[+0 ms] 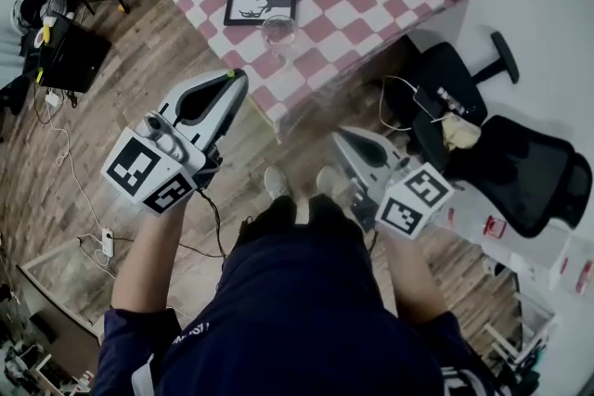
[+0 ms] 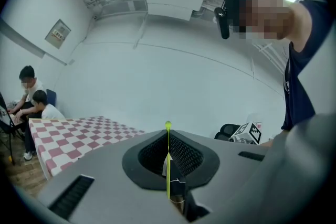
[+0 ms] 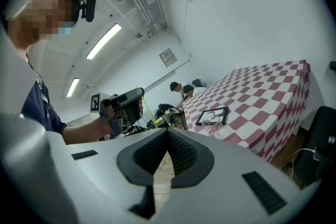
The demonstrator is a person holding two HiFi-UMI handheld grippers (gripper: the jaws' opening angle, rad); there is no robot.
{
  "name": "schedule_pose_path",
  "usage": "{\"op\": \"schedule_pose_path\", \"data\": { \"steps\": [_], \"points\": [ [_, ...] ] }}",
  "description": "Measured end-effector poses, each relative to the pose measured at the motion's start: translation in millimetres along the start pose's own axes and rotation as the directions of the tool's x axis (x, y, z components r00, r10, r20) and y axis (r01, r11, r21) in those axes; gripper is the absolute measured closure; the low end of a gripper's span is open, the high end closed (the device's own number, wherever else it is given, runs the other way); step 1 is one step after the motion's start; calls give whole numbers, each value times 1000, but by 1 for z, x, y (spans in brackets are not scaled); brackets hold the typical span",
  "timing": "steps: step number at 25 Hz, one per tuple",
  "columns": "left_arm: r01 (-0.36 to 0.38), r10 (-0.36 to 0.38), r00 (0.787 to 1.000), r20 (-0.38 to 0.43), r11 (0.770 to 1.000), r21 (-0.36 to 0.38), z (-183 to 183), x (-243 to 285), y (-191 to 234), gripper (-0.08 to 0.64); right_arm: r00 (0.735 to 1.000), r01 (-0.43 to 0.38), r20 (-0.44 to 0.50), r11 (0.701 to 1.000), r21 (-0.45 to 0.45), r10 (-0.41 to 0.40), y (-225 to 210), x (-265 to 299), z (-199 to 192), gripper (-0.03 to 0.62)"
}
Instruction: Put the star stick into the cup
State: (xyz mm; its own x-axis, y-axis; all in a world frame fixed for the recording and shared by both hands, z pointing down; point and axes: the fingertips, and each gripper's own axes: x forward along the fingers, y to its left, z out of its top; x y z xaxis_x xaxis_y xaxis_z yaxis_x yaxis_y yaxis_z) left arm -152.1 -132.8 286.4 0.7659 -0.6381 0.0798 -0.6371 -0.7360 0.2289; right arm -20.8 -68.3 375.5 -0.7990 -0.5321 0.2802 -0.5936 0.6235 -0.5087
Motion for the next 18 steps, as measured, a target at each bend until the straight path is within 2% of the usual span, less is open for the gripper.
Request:
{"op": "schedule_pose_path", "data": {
  "steps": [6, 13, 18],
  "points": [
    [-26, 28, 998, -52, 999, 45, -4, 43, 30, 529, 1000, -21, -9, 998, 51, 21, -34, 9, -2, 577],
    [-79, 90, 991, -94, 991, 107, 7, 103, 77, 529, 997, -57, -46, 997, 59, 60, -76, 13, 15, 577],
    [-82, 101, 986, -131, 987, 139, 0, 146, 105, 529, 996, -56, -63, 996, 70, 60, -104, 13, 28, 577]
  ]
}}
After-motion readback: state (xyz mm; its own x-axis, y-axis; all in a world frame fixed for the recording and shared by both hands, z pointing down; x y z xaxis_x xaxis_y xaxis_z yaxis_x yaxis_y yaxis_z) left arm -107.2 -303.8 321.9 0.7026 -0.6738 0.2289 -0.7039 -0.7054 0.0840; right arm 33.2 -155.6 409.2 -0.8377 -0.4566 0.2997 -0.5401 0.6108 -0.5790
